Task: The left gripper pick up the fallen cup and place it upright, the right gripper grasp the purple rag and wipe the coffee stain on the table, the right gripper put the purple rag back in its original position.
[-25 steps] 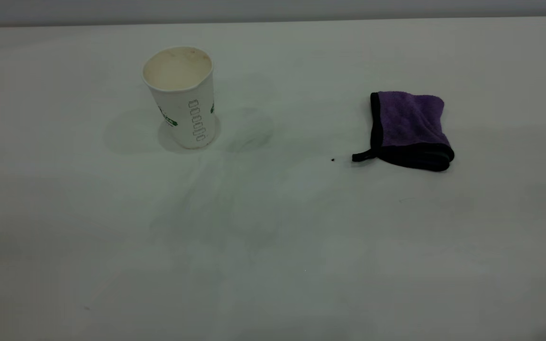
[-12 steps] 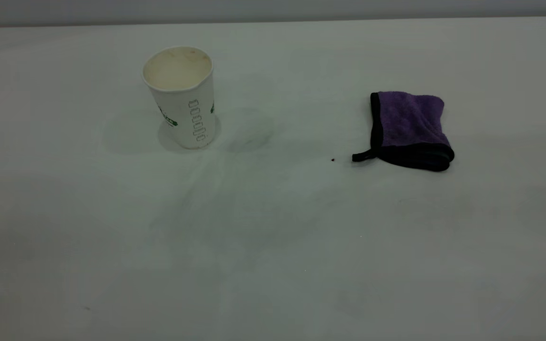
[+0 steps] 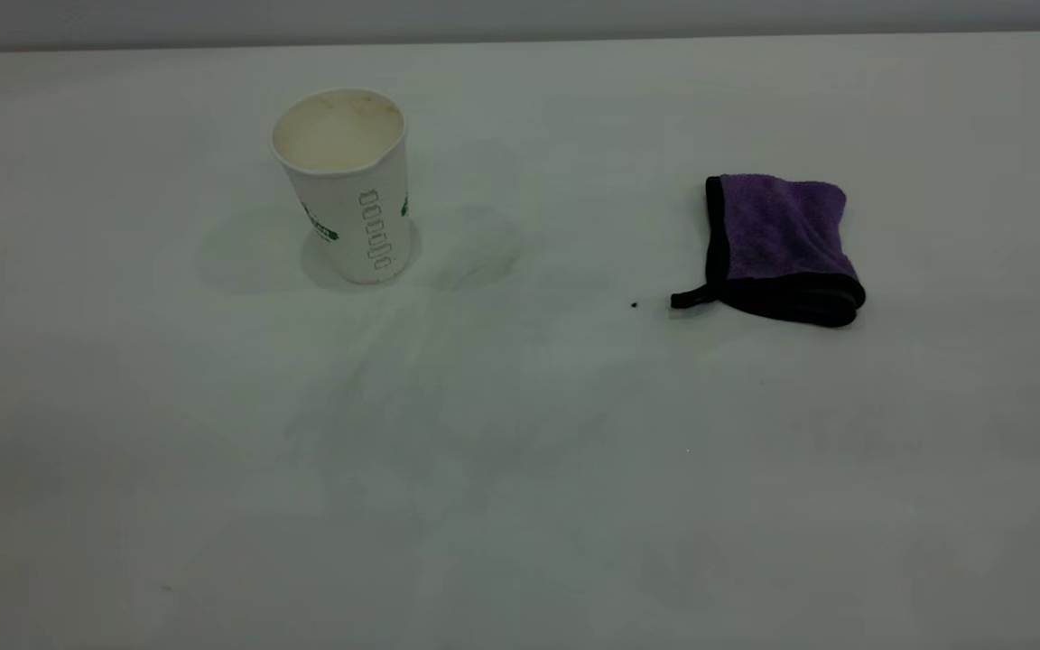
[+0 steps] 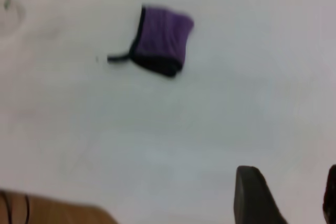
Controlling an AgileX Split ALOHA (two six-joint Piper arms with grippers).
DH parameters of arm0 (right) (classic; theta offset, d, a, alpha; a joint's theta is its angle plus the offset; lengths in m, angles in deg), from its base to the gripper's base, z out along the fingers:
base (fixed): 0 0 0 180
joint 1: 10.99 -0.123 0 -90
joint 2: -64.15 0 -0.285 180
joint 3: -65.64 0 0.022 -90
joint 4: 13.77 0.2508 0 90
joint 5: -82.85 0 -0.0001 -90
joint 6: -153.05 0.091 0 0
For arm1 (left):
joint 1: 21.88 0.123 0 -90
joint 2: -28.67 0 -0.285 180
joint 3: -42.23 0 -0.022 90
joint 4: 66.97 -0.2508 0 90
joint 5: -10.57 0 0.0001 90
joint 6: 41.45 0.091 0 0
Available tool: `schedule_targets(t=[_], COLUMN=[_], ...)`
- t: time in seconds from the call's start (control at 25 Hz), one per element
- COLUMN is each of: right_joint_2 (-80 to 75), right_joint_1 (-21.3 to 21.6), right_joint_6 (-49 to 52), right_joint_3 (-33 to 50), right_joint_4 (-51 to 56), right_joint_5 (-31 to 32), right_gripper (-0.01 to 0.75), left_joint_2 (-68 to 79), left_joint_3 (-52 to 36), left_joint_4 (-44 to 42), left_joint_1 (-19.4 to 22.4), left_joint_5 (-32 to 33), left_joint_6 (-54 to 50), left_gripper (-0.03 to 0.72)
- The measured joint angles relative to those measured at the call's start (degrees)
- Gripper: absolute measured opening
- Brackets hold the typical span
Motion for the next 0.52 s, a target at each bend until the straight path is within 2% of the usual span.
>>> schedule_targets(t=[0.52], right_joint_2=[1.14], right_joint_1=[0.00], right_joint_6=[0.00], right_joint_3=[0.00], right_joint_4=[0.05], right_joint_5=[0.47], right_gripper=[0.361], left_joint_2=[0.00], left_joint_3=[0.00], left_joint_4=[0.00], left_joint_1=[0.00], left_joint_5=[0.00], left_joint_6=[0.00], left_gripper=[0.498])
